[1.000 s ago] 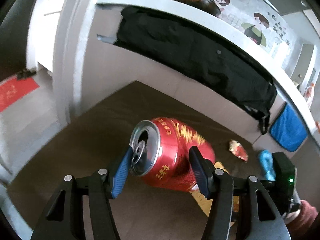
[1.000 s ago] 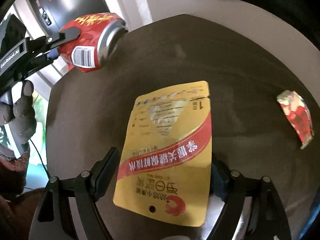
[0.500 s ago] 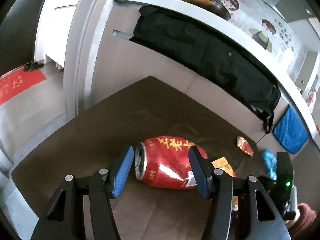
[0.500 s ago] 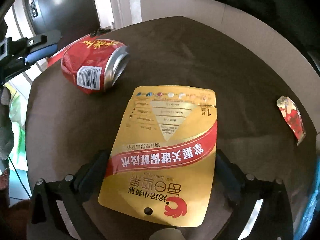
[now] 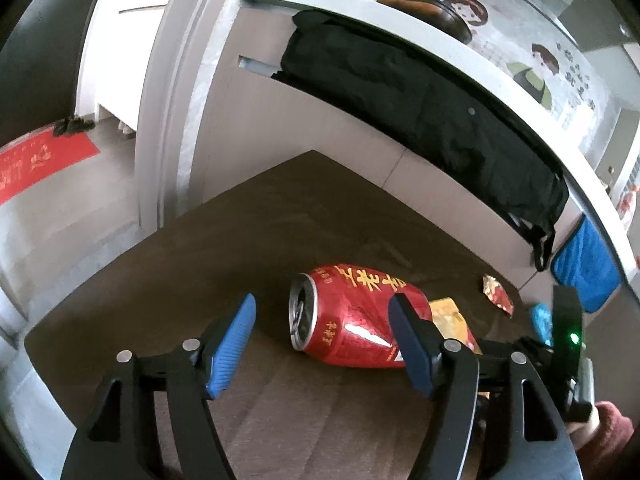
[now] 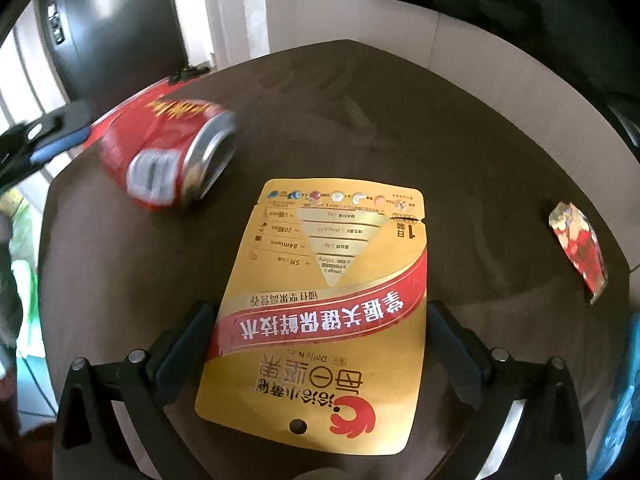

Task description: Collect trash

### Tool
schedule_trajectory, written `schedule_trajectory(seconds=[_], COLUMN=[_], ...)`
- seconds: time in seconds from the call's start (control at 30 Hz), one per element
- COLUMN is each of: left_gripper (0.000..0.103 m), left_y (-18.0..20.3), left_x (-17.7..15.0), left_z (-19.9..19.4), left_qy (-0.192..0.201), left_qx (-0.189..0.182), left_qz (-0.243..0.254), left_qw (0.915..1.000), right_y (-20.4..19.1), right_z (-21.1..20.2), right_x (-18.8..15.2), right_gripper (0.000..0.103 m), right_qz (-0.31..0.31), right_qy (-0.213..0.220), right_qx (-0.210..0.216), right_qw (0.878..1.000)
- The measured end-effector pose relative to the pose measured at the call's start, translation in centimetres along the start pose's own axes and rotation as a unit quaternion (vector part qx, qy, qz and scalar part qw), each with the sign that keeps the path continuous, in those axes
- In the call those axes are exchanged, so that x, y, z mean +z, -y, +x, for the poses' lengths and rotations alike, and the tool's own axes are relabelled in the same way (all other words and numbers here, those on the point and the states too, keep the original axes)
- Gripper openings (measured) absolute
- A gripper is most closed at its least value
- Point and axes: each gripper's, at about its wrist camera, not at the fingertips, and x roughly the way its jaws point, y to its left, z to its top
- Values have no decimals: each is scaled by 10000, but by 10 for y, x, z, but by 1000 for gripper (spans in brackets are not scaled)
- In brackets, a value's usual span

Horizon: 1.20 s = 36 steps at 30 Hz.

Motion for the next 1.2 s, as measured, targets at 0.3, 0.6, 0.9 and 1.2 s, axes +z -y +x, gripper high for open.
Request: schedule_trajectory(seconds=[0.3, 0.6, 0.9, 1.2], left_gripper=[72, 80, 84, 84], left_y=[-22, -9, 5, 6], left_x=[0, 1, 37, 41], left_z=[-5, 0, 35, 79], left_qy=[-29, -140, -363, -1543], left_qx=[-122, -530, -675, -1055], left_qz=[-328, -158, 329, 530], left_qw=[9994, 9984, 9965, 9809], right_y=[5, 31, 63, 77], right_z=[15, -28, -84, -116], right_x=[34, 14, -17, -50], right_gripper=[77, 15, 15, 16], right_qz=[121, 472, 934, 1146], right_qy=[189, 590, 1052, 1174], right_qx=[-43, 92, 126, 139], right_qw=[9997, 9971, 9900, 9863])
